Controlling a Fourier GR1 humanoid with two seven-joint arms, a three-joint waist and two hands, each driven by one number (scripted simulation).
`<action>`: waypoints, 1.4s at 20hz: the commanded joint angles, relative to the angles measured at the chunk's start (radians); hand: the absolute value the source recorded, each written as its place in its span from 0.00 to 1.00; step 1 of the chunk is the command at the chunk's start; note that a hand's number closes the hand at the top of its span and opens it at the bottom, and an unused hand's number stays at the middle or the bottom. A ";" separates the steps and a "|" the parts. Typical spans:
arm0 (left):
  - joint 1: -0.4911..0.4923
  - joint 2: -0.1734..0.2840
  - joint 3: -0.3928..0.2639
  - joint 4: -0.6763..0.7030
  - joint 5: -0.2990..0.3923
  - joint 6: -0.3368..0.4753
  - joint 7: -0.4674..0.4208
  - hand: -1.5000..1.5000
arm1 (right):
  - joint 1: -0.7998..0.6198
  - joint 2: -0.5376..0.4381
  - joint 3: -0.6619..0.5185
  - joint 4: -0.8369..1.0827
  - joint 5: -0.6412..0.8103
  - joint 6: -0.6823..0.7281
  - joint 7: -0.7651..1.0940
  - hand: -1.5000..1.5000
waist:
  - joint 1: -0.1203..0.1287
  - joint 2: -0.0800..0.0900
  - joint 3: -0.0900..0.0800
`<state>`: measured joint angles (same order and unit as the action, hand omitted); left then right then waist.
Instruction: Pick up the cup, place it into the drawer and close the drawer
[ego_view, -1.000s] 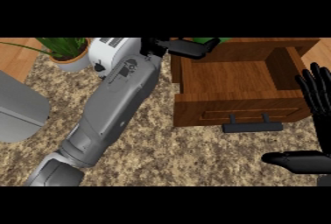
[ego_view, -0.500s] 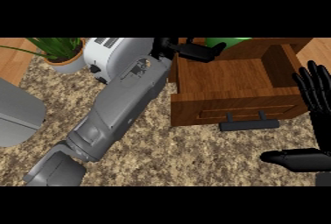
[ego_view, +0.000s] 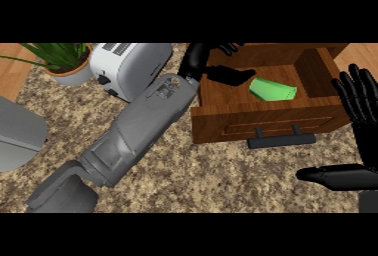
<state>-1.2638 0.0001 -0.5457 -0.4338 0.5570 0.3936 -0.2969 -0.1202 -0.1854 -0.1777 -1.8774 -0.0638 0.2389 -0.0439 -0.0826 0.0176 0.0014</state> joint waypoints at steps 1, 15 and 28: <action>0.026 0.000 -0.104 -0.006 0.006 0.013 0.035 0.00 | 0.005 -0.027 -0.025 0.018 -0.030 0.033 -0.006 0.00 | 0.002 -0.002 0.000; 0.017 0.000 -0.084 -0.119 0.107 0.124 -0.118 0.00 | -0.006 -0.042 -0.036 -0.052 -0.236 0.130 0.079 1.00 | 0.037 -0.012 -0.001; 0.092 0.113 0.029 -0.282 0.126 0.099 -0.017 0.00 | 0.111 -0.168 0.030 -0.207 0.020 0.221 0.097 1.00 | 0.095 -0.026 -0.002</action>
<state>-1.2438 0.0603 -0.5361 -0.6291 0.6788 0.5024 -0.3396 -0.0247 -0.3230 -0.1501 -2.0444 -0.1013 0.4533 0.0325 -0.0057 -0.0030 -0.0002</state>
